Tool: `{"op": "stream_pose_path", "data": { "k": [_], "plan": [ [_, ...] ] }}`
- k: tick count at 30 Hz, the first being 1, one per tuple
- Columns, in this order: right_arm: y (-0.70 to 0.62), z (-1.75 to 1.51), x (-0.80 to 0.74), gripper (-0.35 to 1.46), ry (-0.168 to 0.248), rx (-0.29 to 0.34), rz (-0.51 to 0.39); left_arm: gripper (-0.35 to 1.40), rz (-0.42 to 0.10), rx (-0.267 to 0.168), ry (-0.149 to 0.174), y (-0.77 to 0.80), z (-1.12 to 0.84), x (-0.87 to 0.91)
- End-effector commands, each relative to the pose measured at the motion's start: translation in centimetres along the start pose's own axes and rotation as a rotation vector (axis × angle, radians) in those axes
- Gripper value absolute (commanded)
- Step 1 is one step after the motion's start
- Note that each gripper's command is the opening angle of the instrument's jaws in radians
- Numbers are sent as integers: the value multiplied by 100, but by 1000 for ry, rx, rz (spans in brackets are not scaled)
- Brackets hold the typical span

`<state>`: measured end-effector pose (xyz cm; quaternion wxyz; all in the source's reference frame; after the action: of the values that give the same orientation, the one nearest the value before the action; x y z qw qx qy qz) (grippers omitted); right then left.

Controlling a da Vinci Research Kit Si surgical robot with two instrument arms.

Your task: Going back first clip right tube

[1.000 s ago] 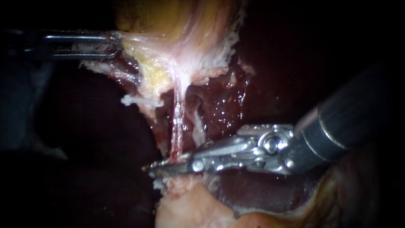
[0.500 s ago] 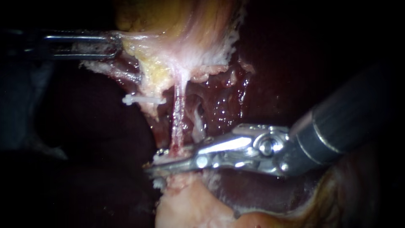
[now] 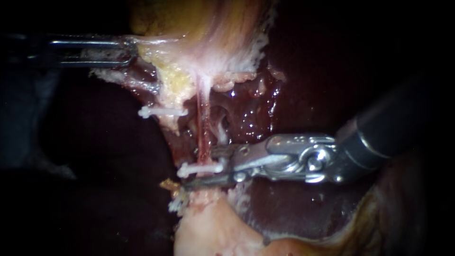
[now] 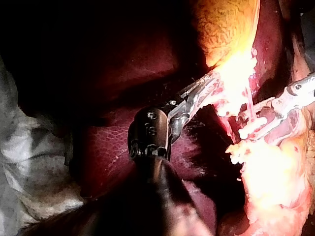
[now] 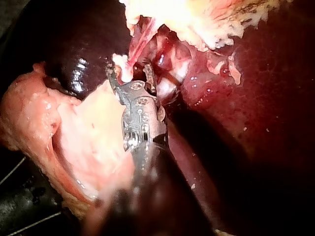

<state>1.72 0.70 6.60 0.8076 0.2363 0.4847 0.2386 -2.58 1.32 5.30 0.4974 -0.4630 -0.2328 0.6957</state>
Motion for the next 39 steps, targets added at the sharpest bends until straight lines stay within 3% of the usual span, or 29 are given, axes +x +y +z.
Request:
{"op": "stream_pose_path", "data": {
  "k": [1, 11, 18, 22, 28, 39],
  "plan": [
    [0, -9, -1, 49, 1, -5, -32, -35, 0, -2, -1, 0, 0, 0],
    [12, -107, 3, 49, -4, -19, -190, -35, 1, -3, -1, 0, -1, 0],
    [16, -159, 6, 49, -9, -20, -229, -35, 1, -3, -1, 0, -1, 0],
    [17, -168, 4, 49, -10, 36, -256, -35, 1, -3, -1, 0, -1, 0],
    [16, -169, 2, 49, -9, 48, -282, -35, 1, 0, -2, 0, 2, -1],
    [15, -171, 1, 50, -9, 50, -289, -35, 11, -3, -15, -1, 37, -17]
  ]
}}
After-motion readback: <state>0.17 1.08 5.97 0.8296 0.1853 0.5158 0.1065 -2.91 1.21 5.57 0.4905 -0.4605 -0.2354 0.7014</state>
